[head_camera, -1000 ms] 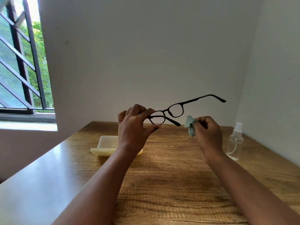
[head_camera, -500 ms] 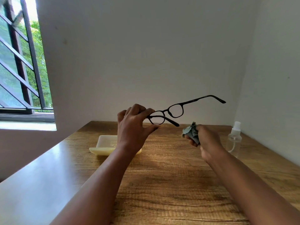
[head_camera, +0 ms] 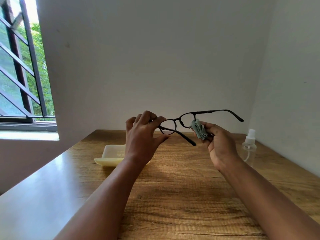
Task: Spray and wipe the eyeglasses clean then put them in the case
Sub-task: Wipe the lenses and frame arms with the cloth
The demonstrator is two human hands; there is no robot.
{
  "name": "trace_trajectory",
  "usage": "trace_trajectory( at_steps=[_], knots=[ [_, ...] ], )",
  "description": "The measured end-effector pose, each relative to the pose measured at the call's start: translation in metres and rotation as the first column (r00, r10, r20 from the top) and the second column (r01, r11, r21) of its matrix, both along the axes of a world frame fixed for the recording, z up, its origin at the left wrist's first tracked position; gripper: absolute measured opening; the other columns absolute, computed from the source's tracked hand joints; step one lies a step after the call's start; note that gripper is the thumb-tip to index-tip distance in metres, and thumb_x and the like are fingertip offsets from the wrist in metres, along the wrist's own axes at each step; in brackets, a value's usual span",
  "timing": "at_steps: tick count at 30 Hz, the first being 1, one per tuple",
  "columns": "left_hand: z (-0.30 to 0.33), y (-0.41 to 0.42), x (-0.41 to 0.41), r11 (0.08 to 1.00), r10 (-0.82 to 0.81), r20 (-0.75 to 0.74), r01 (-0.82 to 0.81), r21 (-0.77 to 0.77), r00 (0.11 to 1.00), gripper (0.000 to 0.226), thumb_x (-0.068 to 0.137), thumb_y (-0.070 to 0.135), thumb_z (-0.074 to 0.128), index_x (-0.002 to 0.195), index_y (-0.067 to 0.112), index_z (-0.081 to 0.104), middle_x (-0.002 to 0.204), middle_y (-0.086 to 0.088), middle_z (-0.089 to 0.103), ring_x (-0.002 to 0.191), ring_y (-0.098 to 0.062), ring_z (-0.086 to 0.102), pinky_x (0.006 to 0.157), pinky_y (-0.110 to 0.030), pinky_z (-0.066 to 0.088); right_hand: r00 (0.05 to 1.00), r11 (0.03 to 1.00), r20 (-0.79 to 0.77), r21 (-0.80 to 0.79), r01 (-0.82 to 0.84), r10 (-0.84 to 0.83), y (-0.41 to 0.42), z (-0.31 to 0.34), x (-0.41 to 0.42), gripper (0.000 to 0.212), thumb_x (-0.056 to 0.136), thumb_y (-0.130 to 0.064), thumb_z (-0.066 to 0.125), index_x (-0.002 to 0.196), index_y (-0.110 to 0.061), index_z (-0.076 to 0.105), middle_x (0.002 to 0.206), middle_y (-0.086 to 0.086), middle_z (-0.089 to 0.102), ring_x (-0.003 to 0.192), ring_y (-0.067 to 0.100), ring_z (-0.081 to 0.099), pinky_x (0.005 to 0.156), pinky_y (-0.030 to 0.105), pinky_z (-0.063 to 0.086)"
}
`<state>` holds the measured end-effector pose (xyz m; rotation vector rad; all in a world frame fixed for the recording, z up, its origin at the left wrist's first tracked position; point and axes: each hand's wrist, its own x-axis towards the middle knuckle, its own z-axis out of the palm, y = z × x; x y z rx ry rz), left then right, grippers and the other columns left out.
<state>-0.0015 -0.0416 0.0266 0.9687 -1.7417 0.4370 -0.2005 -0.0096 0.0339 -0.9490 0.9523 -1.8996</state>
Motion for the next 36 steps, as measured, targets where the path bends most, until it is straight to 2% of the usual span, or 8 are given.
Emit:
trace_trajectory(
  at_steps=[7, 10, 14, 17, 21, 26, 29, 36],
  knots=[
    [0.0, 0.002, -0.001, 0.999, 0.026, 0.043, -0.024, -0.03, 0.999, 0.048, 0.067, 0.043, 0.082, 0.11, 0.026, 0.071, 0.101, 0.005, 0.059, 0.097, -0.017, 0.057, 0.09, -0.031, 0.024, 0.996, 0.996, 0.077, -0.082, -0.031, 0.037, 0.001, 0.002, 0.001, 0.022, 0.092, -0.001, 0.052, 0.09, -0.007, 0.072, 0.092, 0.005, 0.074, 0.085, 0.012, 0.07, 0.07, 0.021, 0.056],
    [0.0, 0.002, -0.002, 0.999, 0.025, 0.057, -0.023, -0.045, 0.998, 0.048, 0.066, 0.041, 0.083, 0.11, 0.026, 0.071, 0.101, 0.004, 0.059, 0.096, -0.018, 0.058, 0.091, -0.032, 0.025, 1.0, 0.991, 0.013, -0.13, -0.015, 0.016, -0.001, -0.003, 0.001, 0.015, 0.089, 0.0, 0.062, 0.088, -0.011, 0.073, 0.091, 0.001, 0.076, 0.09, 0.012, 0.071, 0.068, 0.021, 0.056],
    [0.0, 0.004, -0.004, 0.996, 0.019, 0.075, -0.013, -0.085, 0.997, 0.047, 0.066, 0.039, 0.083, 0.109, 0.026, 0.071, 0.101, 0.004, 0.06, 0.094, -0.018, 0.059, 0.093, -0.034, 0.026, 0.987, 0.985, -0.134, -0.155, 0.069, -0.09, -0.001, -0.009, 0.003, 0.017, 0.077, 0.002, 0.074, 0.09, -0.01, 0.072, 0.092, 0.004, 0.075, 0.093, 0.015, 0.071, 0.079, 0.025, 0.057],
    [0.001, 0.007, -0.006, 0.989, 0.017, 0.1, -0.002, -0.146, 0.995, 0.043, 0.068, 0.042, 0.074, 0.108, 0.026, 0.071, 0.101, 0.003, 0.06, 0.094, -0.018, 0.058, 0.095, -0.036, 0.028, 0.978, 0.979, -0.12, -0.129, 0.157, -0.172, -0.002, -0.01, 0.003, 0.023, 0.073, 0.001, 0.079, 0.085, -0.014, 0.065, 0.086, 0.0, 0.067, 0.086, 0.013, 0.066, 0.076, 0.025, 0.055],
    [0.001, 0.007, -0.006, 0.984, 0.018, 0.099, -0.001, -0.178, 0.995, 0.043, 0.07, 0.046, 0.069, 0.108, 0.026, 0.072, 0.101, 0.003, 0.06, 0.094, -0.015, 0.054, 0.095, -0.037, 0.03, 0.994, 0.991, -0.005, -0.085, 0.108, -0.109, -0.003, -0.008, 0.003, 0.028, 0.079, -0.006, 0.076, 0.092, -0.017, 0.054, 0.085, 0.003, 0.062, 0.078, 0.016, 0.061, 0.066, 0.026, 0.051],
    [0.001, 0.008, -0.006, 0.99, -0.003, 0.105, 0.018, -0.137, 0.994, 0.046, 0.075, 0.053, 0.056, 0.109, 0.027, 0.071, 0.102, 0.005, 0.059, 0.095, -0.014, 0.054, 0.094, -0.036, 0.029, 0.997, 0.995, -0.006, -0.061, 0.077, -0.078, -0.002, -0.006, 0.005, 0.033, 0.086, -0.007, 0.071, 0.109, -0.019, 0.05, 0.094, 0.008, 0.068, 0.084, 0.016, 0.066, 0.069, 0.027, 0.051],
    [0.001, 0.008, -0.007, 0.997, -0.039, 0.092, 0.045, -0.067, 0.995, 0.046, 0.075, 0.055, 0.058, 0.111, 0.028, 0.068, 0.103, 0.007, 0.057, 0.097, -0.013, 0.054, 0.094, -0.035, 0.029, 0.995, 0.993, -0.025, -0.061, 0.098, -0.1, -0.002, -0.006, 0.003, 0.036, 0.087, -0.006, 0.07, 0.114, -0.018, 0.049, 0.097, 0.009, 0.068, 0.084, 0.015, 0.066, 0.066, 0.025, 0.05],
    [0.0, 0.006, -0.006, 0.999, -0.042, 0.094, 0.042, 0.009, 0.995, 0.05, 0.069, 0.04, 0.08, 0.116, 0.028, 0.068, 0.102, 0.007, 0.055, 0.097, -0.015, 0.056, 0.093, -0.036, 0.03, 0.984, 0.987, -0.12, -0.113, 0.117, -0.131, 0.0, -0.005, 0.005, 0.035, 0.087, -0.004, 0.069, 0.114, -0.015, 0.049, 0.092, 0.002, 0.07, 0.077, 0.005, 0.069, 0.056, 0.015, 0.05]
  ],
)
